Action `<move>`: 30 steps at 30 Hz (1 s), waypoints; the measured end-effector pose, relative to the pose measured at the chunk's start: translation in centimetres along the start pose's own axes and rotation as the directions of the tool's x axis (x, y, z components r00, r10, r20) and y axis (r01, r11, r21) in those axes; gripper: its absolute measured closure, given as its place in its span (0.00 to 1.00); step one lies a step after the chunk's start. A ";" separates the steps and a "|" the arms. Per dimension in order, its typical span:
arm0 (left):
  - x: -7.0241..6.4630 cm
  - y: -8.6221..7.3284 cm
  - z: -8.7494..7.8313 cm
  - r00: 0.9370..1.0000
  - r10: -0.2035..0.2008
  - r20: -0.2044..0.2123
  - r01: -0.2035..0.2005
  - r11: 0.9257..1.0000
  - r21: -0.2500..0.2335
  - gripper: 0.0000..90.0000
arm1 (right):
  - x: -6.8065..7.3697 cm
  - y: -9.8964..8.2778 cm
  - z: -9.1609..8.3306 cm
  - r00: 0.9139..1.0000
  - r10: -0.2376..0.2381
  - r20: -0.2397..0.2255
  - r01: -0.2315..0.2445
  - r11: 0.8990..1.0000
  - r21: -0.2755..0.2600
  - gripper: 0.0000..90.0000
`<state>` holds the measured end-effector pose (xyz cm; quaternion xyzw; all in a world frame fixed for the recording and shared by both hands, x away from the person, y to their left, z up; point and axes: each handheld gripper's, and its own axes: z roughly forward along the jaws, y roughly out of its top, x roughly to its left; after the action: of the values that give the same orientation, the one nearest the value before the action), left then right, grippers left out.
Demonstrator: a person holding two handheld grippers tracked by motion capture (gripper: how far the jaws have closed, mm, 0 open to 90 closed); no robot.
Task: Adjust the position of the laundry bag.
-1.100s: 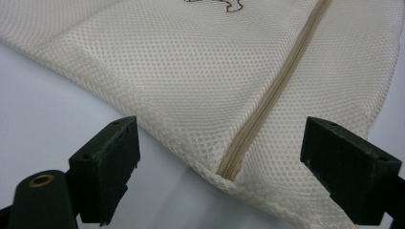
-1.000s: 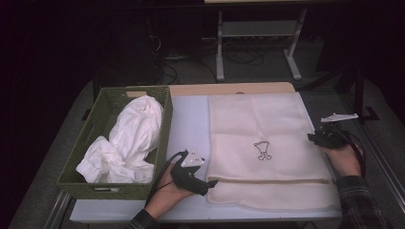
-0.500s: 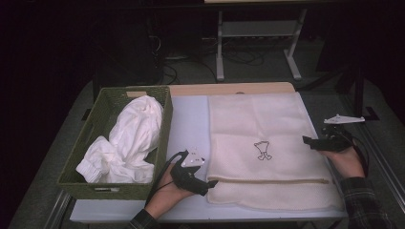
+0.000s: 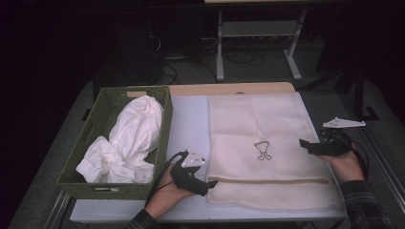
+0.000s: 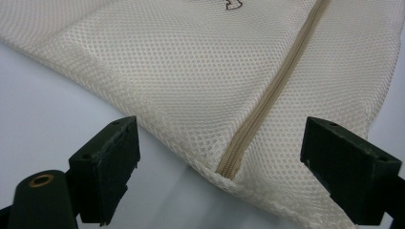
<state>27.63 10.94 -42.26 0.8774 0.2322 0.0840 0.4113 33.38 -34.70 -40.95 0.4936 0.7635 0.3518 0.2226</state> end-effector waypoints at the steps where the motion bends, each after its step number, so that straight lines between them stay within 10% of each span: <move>1: 0.0 0.0 0.0 1.000 0.001 0.000 -0.001 1.000 0.001 0.14 | 0.0 0.0 0.0 1.000 0.000 0.000 0.000 1.000 0.000 0.15; 30: 0.0 0.0 0.1 1.000 0.000 -0.004 0.000 1.000 0.004 0.14 | 4.7 -2.9 -2.7 0.991 -0.099 -0.093 0.099 0.995 0.003 0.15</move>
<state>27.62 10.85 -42.35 0.8779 0.2334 0.0853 0.4093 27.84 -32.09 -41.33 0.4391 0.7979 0.3601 0.2022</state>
